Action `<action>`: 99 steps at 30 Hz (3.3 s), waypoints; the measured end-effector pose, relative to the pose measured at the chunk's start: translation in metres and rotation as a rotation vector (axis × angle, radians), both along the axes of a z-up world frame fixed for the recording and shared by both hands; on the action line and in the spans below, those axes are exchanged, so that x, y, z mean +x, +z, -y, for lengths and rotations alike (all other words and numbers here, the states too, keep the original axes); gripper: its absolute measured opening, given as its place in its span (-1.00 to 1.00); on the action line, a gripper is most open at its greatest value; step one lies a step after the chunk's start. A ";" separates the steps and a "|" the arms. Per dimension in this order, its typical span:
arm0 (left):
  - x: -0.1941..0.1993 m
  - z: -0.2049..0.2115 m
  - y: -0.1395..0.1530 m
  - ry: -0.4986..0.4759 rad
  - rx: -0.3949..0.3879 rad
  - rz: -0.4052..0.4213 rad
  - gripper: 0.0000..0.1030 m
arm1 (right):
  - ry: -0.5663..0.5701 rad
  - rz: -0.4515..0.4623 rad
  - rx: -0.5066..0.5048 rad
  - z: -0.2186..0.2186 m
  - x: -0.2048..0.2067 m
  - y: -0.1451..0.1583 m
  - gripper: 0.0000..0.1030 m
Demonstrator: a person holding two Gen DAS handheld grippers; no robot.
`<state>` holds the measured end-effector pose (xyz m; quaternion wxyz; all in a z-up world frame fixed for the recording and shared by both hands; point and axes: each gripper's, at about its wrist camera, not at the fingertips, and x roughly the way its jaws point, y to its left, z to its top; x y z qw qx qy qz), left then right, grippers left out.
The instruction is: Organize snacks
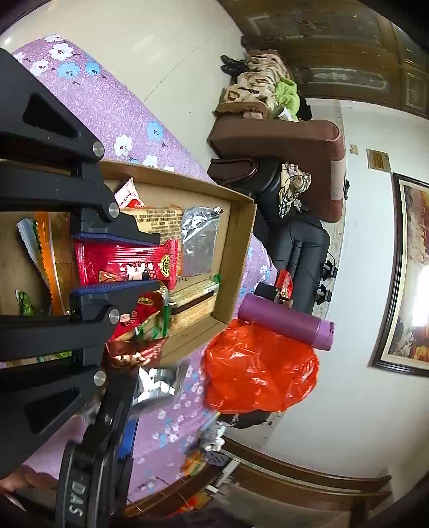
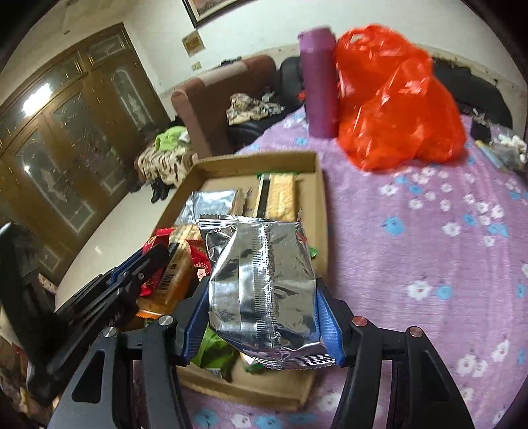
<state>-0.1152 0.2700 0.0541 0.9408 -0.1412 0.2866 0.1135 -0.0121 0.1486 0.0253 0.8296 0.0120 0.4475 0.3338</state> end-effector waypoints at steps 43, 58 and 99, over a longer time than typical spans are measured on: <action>0.006 0.019 -0.002 0.039 0.146 -0.030 -0.62 | 0.000 0.024 -0.066 -0.055 0.051 -0.021 0.23; 0.007 0.020 -0.003 0.040 0.151 -0.034 -0.62 | 0.015 0.020 -0.052 -0.054 0.048 -0.020 0.27; -0.019 0.038 0.014 0.077 0.241 0.000 0.99 | 0.022 0.220 0.044 0.044 -0.027 0.034 0.80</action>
